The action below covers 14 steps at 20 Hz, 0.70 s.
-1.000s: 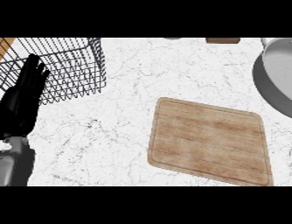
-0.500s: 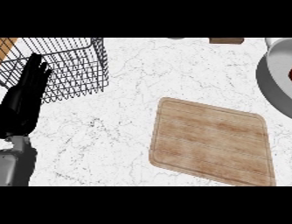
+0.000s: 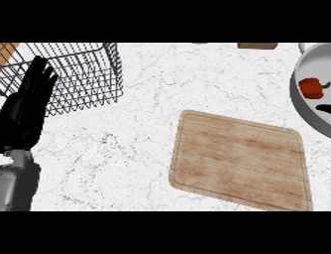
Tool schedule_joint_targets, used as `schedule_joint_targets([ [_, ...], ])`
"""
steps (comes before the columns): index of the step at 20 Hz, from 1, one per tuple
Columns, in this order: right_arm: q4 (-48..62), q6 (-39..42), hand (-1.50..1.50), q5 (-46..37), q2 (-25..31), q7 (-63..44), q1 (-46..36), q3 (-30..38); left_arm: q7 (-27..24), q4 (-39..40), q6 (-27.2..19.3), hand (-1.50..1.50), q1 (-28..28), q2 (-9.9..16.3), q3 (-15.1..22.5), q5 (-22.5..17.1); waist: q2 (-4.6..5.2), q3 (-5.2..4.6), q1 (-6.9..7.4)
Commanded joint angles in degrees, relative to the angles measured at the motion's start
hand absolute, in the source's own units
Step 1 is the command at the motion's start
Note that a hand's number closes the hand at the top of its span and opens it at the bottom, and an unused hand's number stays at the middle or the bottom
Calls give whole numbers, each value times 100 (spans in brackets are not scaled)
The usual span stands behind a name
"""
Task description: Pick the bell pepper from the cutting board and place it in the pot
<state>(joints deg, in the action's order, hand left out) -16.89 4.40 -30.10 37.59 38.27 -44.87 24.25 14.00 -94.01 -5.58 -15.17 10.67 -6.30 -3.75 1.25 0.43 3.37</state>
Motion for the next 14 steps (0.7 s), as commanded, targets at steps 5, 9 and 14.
schedule_joint_targets([
  [5, 587, 1228, -150, 1011, 480, 187, -408, 963, -70, 146, -9, 0, 139, -25, -3, 59, -2, -15, -68],
  [9, 809, 1865, -150, 1239, 1061, 202, -231, 1221, -46, -127, 26, 0, 317, -114, 99, 12, 24, -3, -10],
  [14, 877, 2457, -150, 1299, 1525, 456, 162, 1292, -171, 24, 28, 0, 226, -41, -61, -24, 50, 6, -55],
])
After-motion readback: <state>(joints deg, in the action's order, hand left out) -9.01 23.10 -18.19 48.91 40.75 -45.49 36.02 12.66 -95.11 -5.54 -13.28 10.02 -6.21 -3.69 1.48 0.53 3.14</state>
